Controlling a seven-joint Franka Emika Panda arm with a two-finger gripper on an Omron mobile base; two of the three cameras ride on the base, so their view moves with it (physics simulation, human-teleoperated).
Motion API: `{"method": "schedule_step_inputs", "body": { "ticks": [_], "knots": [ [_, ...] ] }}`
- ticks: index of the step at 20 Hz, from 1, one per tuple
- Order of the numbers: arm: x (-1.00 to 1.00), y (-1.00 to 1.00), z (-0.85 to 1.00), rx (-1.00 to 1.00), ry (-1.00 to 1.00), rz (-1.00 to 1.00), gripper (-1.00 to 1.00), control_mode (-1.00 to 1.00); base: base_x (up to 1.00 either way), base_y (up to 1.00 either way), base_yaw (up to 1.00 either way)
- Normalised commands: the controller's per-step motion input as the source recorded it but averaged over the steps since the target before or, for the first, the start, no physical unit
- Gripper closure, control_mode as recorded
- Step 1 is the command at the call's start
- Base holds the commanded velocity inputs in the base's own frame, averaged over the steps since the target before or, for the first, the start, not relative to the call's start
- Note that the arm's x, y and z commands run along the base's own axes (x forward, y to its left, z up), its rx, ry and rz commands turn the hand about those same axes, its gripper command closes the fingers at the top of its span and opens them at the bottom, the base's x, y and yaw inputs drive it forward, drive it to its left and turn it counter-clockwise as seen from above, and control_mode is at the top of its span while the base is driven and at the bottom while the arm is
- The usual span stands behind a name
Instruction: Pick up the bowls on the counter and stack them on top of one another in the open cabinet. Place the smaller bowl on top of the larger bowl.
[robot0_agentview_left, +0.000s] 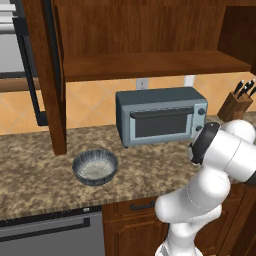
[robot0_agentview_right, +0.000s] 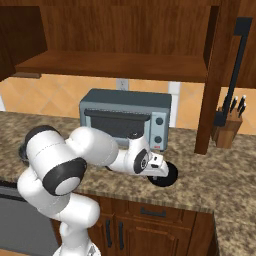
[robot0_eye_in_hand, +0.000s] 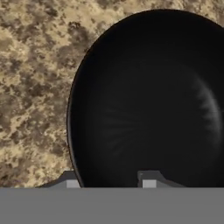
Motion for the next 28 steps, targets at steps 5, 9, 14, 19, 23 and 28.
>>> {"method": "schedule_step_inputs", "body": {
  "ticks": [5, 9, 14, 19, 23, 28],
  "knots": [
    [-0.06, 0.0, 0.0, 0.0, 0.0, 0.0, 1.0, -1.0, 0.0, 0.0, 0.0],
    [-0.44, 0.23, 0.32, -0.01, -0.22, 0.08, 1.0, -1.0, 0.0, 0.0, 0.0],
    [-0.35, 0.78, 0.72, -0.1, -0.33, 0.21, 1.0, -1.0, 0.0, 0.0, 0.0],
    [-0.15, 1.0, 0.83, -0.19, -0.29, 0.35, 1.0, -1.0, 0.0, 0.0, 0.0],
    [-0.07, 1.0, 0.89, -0.22, -0.23, 0.44, 1.0, -1.0, 0.0, 0.0, 0.0],
    [-0.08, 1.0, 0.92, -0.22, -0.08, 0.51, 1.0, -1.0, 0.0, 0.0, 0.0]
  ]
}}
